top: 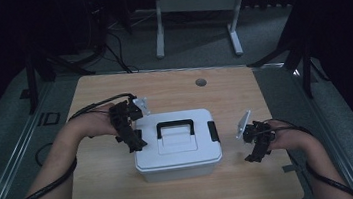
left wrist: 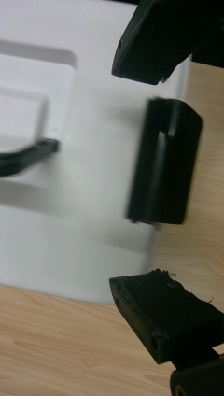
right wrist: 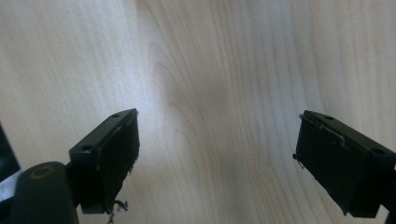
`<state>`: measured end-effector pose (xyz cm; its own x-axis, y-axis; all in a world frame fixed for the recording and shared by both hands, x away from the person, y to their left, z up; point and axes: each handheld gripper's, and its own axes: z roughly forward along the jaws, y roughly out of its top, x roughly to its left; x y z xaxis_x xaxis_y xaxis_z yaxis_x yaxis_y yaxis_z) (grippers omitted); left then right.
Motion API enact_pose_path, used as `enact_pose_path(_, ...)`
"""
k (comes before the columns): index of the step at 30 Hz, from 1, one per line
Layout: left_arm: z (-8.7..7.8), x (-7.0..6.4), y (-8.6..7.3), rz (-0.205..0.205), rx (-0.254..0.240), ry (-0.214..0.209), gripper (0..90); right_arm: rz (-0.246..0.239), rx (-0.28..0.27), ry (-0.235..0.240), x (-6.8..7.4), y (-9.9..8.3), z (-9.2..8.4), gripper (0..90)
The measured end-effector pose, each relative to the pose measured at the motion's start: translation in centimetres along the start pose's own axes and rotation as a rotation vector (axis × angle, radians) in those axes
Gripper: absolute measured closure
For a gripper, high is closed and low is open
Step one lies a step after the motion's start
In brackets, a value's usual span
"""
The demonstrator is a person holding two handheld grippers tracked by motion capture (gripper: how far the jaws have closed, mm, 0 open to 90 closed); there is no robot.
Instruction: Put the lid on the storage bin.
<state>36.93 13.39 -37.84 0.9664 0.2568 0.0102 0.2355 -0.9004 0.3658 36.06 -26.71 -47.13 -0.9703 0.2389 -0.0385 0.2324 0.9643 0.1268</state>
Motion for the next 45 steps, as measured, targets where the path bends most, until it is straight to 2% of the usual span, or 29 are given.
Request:
enact_pose_path(6, 0.0, 0.2, -2.3, -0.039, 0.000, 0.001, 1.7, 0.009, -0.004, -0.011, -0.1, -0.3, 0.2, 13.1)
enact_pose_path(13, -0.3, 0.1, -4.7, -0.075, -0.026, 0.003, 1.7, 0.033, -0.009, -0.020, -0.1, -0.6, 0.3, 12.8)
enact_pose_path(19, 0.1, -0.1, -6.6, -0.101, -0.013, 0.007, 1.7, 0.056, -0.013, -0.041, 0.0, -1.0, 0.3, 12.9)
enact_pose_path(26, 0.4, -0.4, -8.8, -0.144, -0.043, 0.007, 1.7, 0.076, -0.029, -0.056, 0.0, -1.6, 0.5, 13.0)
enact_pose_path(29, 0.7, -0.5, -9.6, -0.153, -0.040, 0.001, 1.7, 0.074, -0.048, -0.069, 0.0, -1.9, 0.6, 13.0)
enact_pose_path(36, 1.5, -0.6, -11.2, -0.176, -0.050, -0.001, 1.7, 0.107, -0.078, -0.090, 0.0, -2.6, 0.5, 13.0)
enact_pose_path(42, 2.2, -0.7, -12.4, -0.198, -0.037, -0.007, 1.7, 0.133, -0.092, -0.095, -0.1, -3.0, 0.6, 13.0)
enact_pose_path(45, 2.3, -0.8, -12.9, -0.207, -0.045, -0.008, 1.7, 0.142, -0.105, -0.096, -0.2, -3.2, 0.6, 13.0)
